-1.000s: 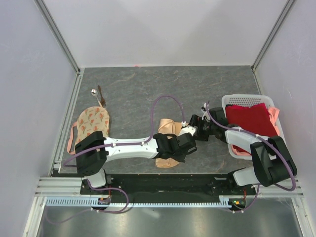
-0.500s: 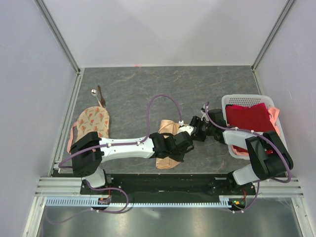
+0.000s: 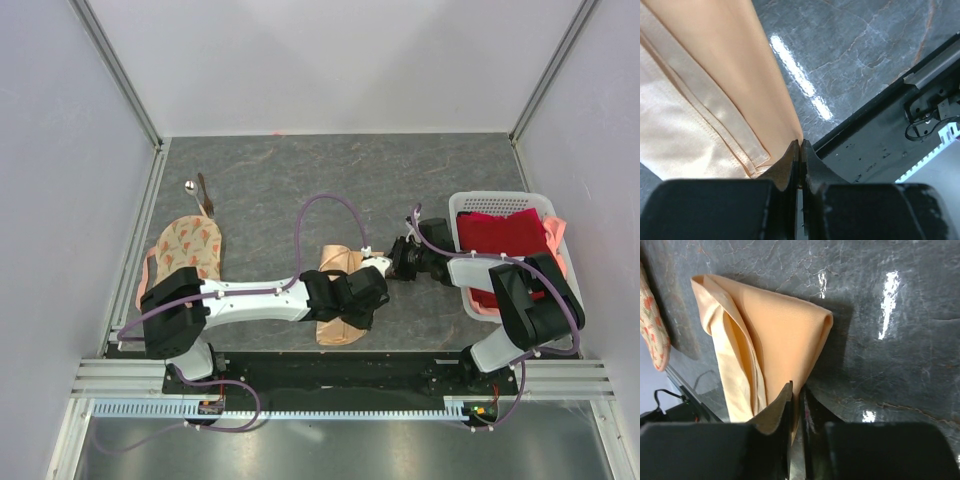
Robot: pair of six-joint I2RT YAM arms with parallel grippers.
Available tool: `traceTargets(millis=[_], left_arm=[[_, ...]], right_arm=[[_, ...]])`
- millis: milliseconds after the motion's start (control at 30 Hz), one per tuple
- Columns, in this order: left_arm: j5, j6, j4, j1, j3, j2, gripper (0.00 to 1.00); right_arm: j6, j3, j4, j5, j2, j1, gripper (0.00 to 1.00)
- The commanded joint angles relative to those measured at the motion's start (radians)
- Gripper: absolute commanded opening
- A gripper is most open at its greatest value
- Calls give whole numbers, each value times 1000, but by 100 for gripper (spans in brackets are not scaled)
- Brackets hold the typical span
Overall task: Fold the napkin into a case and place the utensils inside
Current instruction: Pick up the 2/3-rectangle-folded napkin at the center of the board.
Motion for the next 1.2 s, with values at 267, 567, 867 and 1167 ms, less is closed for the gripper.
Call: traceTargets(millis=[267,567,867,1167], left_arm=[[227,32,149,152,-41,-109,42],[257,-26,236,477,-110,-124,29],[243,-19,293,602,-47,49,19],[318,-35,364,605,1,198,13]], right_arm=[[-44,63,15,13,30,-4,0],[-69,92,-31,30,26,2,0],[-80,103,-59,50,10,13,0],[-71,132,-76,55,-2,30,0]])
